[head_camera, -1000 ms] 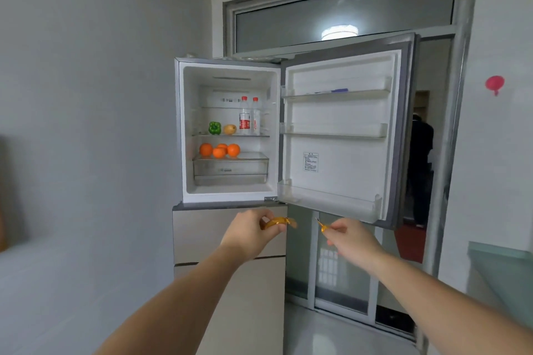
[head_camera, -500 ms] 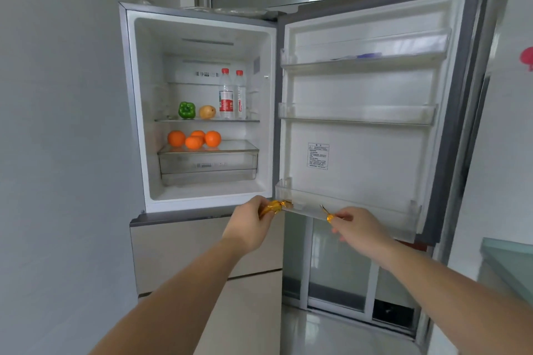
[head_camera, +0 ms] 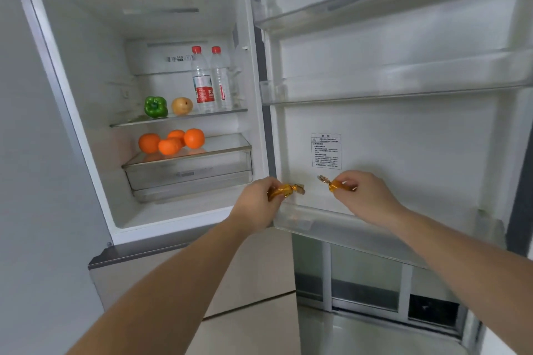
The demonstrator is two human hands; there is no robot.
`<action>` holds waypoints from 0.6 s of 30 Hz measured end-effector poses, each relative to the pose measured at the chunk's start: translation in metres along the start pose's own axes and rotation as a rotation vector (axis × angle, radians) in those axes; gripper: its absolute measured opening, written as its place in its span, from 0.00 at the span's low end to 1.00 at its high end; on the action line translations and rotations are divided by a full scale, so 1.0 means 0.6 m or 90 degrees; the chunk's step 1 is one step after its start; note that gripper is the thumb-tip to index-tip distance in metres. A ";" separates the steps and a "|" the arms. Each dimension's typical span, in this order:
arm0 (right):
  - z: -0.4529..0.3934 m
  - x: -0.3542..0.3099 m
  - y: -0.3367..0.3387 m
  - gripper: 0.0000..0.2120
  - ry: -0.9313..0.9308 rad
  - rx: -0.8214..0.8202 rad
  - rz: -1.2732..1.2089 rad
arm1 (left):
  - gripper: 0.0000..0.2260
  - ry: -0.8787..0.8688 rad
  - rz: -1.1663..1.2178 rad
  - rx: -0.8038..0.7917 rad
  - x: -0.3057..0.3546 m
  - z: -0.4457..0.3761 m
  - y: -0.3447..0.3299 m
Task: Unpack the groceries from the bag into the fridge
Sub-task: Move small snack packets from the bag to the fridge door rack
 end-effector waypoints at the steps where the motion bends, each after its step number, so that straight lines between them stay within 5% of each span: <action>1: -0.013 0.014 -0.005 0.03 -0.005 -0.008 0.020 | 0.07 -0.006 0.000 -0.011 -0.004 -0.015 -0.016; 18: -0.083 0.140 0.009 0.03 -0.208 0.093 0.172 | 0.14 -0.157 0.109 -0.266 0.034 -0.182 -0.220</action>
Point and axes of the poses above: each hand's wrist, its own z-axis away from the middle knuckle, its own y-axis out of the back of the hand, x = y × z, the point moved 10 cm from there along -z, towards the middle knuckle, and after that the axes turned 2 degrees about -y, right-handed, at the moved point
